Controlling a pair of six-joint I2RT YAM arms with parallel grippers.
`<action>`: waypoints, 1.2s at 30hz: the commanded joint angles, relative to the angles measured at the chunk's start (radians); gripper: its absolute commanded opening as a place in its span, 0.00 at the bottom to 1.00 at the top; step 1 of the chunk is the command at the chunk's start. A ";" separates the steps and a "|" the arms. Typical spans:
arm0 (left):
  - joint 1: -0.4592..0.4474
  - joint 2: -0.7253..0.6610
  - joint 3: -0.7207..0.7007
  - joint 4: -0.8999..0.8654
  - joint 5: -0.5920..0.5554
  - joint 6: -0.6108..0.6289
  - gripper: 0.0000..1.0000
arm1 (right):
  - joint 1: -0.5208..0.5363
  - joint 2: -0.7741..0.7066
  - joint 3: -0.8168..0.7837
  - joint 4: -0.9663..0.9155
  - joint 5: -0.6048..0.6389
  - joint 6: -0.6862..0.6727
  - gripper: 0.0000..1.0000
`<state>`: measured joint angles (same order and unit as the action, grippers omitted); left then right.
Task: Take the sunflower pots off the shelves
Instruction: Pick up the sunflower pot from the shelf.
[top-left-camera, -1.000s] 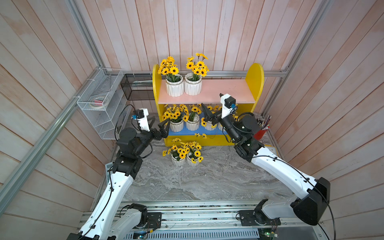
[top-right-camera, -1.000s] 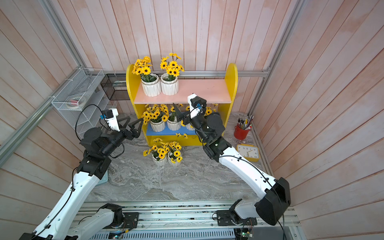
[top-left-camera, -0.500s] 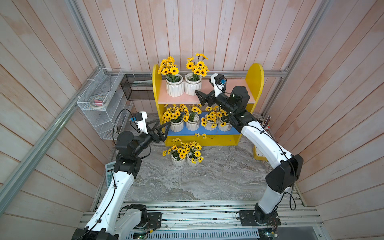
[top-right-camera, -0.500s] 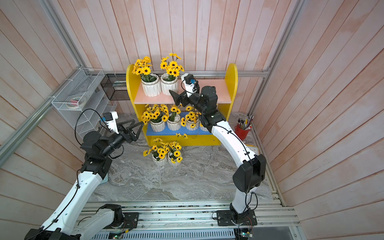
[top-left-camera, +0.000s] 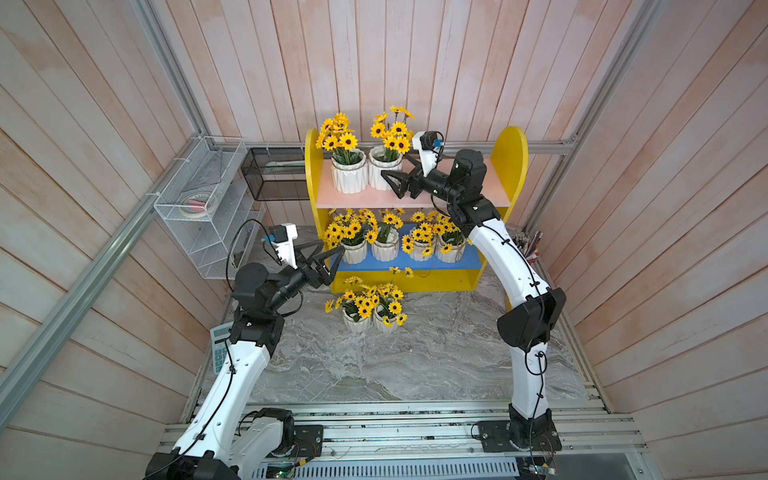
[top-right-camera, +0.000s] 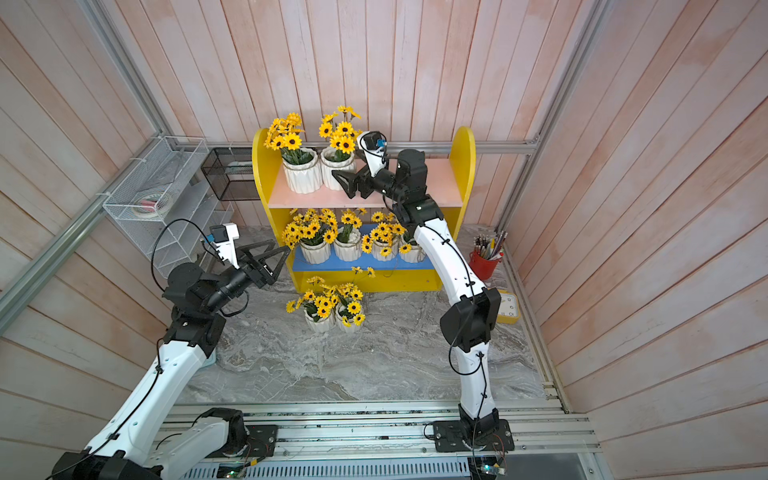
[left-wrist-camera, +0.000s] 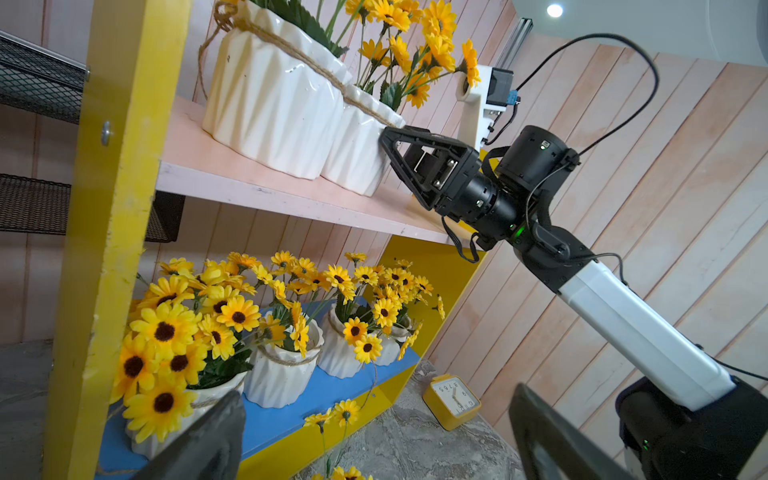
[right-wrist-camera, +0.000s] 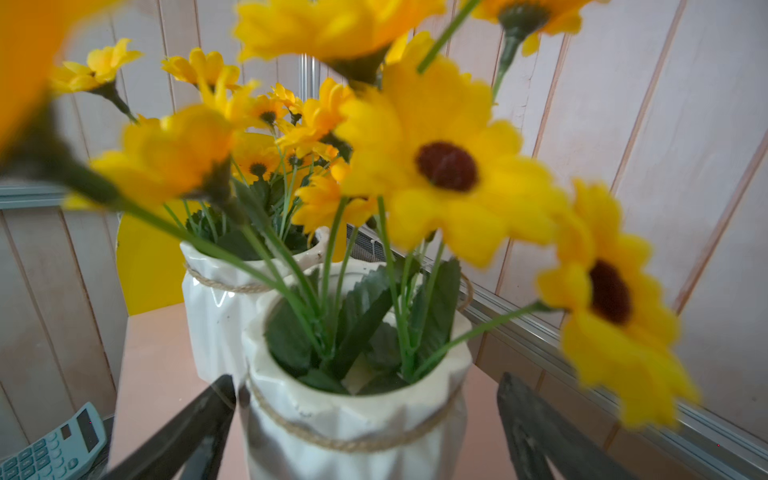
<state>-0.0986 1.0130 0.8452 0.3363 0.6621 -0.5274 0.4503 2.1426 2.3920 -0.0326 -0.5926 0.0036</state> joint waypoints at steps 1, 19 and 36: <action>0.005 0.007 -0.018 0.038 0.037 -0.010 1.00 | -0.008 0.031 0.044 -0.051 -0.078 0.027 0.98; 0.006 0.017 -0.023 0.053 0.055 -0.019 1.00 | -0.010 0.132 0.133 0.013 -0.184 0.118 0.98; 0.006 0.016 -0.026 0.058 0.054 -0.020 1.00 | 0.056 0.160 0.119 0.039 0.034 0.002 0.98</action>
<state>-0.0982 1.0267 0.8337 0.3752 0.7025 -0.5442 0.4820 2.2391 2.5183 0.0158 -0.5938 0.0425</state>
